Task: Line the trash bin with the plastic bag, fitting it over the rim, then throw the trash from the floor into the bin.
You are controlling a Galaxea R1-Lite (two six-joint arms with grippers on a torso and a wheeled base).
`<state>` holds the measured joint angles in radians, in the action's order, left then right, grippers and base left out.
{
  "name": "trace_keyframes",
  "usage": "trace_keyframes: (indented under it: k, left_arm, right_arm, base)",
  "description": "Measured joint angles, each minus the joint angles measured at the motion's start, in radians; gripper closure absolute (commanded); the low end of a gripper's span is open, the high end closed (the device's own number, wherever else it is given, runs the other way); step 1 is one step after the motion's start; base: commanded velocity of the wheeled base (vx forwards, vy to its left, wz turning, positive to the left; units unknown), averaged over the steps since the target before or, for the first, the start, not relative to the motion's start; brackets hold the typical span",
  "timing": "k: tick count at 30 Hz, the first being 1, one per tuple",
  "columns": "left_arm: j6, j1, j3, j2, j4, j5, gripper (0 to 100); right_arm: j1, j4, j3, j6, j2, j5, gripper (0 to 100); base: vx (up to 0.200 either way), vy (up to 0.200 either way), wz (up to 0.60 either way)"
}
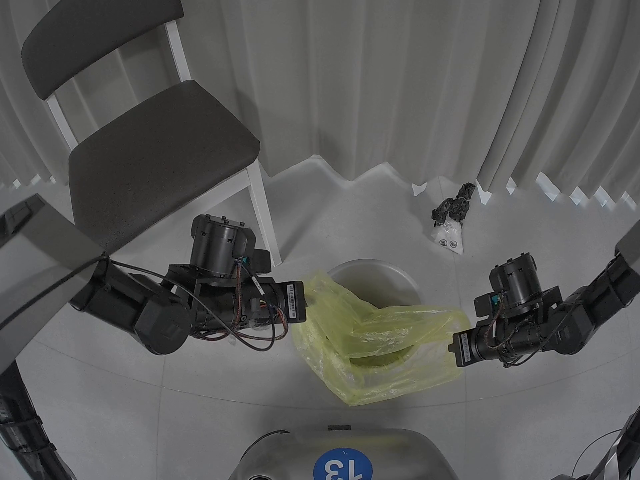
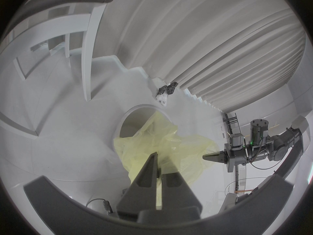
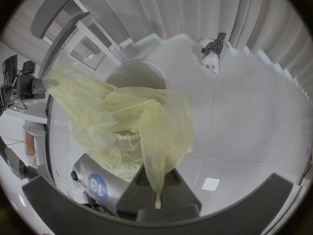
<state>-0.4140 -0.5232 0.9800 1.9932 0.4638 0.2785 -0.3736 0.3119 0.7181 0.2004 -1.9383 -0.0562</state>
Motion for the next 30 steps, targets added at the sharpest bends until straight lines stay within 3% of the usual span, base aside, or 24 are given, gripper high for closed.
trace_keyframes:
  k: [15, 24, 30]
  left_arm:
    - [0.132, 0.134, 0.010, -0.066, -0.123, 0.009, 100]
    - [0.124, 0.111, 0.023, -0.011, -0.090, 0.010, 100]
    - [0.084, 0.082, 0.037, 0.074, 0.000, 0.002, 100]
  right_arm:
    - [0.027, 0.028, 0.050, 0.002, -0.132, -0.005, 100]
    - [0.037, 0.030, 0.053, 0.002, -0.156, 0.000, 100]
    - [0.099, 0.031, 0.061, -0.003, -0.161, -0.003, 100]
  base:
    - [0.000, 0.000, 0.00]
    - [0.000, 0.000, 0.00]
    - [0.000, 0.000, 0.00]
